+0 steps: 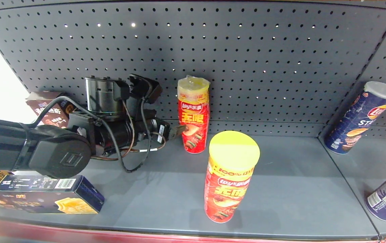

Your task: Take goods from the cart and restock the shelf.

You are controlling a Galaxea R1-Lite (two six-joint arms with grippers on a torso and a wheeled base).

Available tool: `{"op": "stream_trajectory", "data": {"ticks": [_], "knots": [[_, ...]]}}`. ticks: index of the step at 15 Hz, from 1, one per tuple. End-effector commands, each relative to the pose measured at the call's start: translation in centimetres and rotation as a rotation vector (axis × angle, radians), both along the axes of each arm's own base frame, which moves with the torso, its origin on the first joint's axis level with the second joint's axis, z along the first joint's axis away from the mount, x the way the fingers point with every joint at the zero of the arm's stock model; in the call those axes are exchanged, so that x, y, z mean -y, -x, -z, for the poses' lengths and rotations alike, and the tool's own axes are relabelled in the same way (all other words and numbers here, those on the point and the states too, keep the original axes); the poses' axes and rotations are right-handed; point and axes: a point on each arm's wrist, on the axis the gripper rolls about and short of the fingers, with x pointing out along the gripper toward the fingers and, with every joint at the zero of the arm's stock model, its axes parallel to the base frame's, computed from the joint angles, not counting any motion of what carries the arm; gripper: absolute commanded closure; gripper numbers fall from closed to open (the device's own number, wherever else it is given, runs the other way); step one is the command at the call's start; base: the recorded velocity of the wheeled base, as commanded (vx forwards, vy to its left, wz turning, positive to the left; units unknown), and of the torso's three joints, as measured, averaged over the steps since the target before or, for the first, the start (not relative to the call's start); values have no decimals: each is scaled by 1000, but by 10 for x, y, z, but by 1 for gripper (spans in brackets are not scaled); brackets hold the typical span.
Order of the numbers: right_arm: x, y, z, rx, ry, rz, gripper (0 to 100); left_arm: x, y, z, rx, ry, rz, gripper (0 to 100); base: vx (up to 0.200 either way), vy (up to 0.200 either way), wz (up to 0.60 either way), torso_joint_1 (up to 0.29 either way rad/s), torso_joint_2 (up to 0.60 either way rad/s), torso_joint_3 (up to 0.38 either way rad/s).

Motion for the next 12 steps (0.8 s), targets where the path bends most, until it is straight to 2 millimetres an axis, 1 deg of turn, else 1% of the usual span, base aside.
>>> {"op": "stream_trajectory", "data": {"ticks": [1,4,7,8,9,10,11,12], "knots": [[0,0,0,-2,0,0,0,-4,11,-7,17,0,-5,0,0,0,0,0,0,0],[0,0,0,-2,0,0,0,-12,25,-2,46,-22,-48,0,0,0,0,0,0,0],[0,0,0,-2,0,0,0,-14,27,13,57,-31,-83,0,0,0,0,0,0,0],[0,0,0,-2,0,0,0,-13,21,22,38,-48,-93,0,0,0,0,0,0,0],[0,0,0,-2,0,0,0,-13,21,22,38,-48,-93,0,0,0,0,0,0,0],[0,0,0,-2,0,0,0,-15,11,32,39,-71,-111,0,0,0,0,0,0,0],[0,0,0,-2,0,0,0,-15,3,39,53,-71,-117,0,0,0,0,0,0,0],[0,0,0,-2,0,0,0,-12,-10,42,69,-62,-120,0,0,0,0,0,0,0]]}}
